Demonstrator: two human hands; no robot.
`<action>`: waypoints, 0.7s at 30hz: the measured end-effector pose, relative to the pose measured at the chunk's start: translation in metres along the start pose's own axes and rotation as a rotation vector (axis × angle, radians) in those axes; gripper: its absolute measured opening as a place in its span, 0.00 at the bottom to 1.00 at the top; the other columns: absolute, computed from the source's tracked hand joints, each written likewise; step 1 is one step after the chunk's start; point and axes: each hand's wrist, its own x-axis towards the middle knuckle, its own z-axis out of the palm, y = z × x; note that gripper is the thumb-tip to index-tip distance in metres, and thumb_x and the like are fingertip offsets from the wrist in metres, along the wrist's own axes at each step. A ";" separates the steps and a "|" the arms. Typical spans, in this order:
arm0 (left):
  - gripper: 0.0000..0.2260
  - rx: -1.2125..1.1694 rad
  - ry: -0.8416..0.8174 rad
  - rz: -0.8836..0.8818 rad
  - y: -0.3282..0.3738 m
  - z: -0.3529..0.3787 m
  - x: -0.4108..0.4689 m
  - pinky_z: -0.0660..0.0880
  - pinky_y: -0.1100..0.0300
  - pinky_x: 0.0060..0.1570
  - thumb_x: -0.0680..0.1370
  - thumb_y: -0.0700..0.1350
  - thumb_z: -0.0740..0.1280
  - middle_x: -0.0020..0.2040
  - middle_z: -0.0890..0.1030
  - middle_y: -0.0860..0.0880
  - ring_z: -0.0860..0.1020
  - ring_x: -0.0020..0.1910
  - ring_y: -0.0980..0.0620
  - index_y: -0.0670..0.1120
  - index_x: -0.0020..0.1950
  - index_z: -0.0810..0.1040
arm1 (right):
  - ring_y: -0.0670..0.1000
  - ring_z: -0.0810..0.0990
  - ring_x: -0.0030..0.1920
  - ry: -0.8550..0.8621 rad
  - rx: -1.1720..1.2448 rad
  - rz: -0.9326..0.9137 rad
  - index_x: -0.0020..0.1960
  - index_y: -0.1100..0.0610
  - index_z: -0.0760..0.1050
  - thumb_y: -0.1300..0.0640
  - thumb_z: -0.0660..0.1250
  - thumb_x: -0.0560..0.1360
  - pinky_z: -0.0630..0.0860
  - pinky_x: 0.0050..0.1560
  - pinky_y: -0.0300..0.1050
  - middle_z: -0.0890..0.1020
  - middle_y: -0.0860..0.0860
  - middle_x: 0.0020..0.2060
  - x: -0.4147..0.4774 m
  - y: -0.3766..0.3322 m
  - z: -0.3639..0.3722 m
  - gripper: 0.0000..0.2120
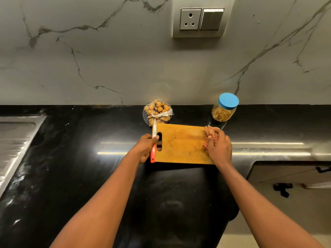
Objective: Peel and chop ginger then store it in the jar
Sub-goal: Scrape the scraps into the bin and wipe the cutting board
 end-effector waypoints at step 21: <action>0.08 -0.191 0.308 0.248 0.055 -0.148 -0.019 0.78 0.49 0.49 0.82 0.43 0.62 0.50 0.82 0.41 0.80 0.43 0.47 0.42 0.60 0.72 | 0.62 0.70 0.53 -0.317 -0.449 -0.752 0.61 0.48 0.73 0.54 0.68 0.73 0.70 0.48 0.55 0.72 0.59 0.57 -0.146 -0.179 0.167 0.17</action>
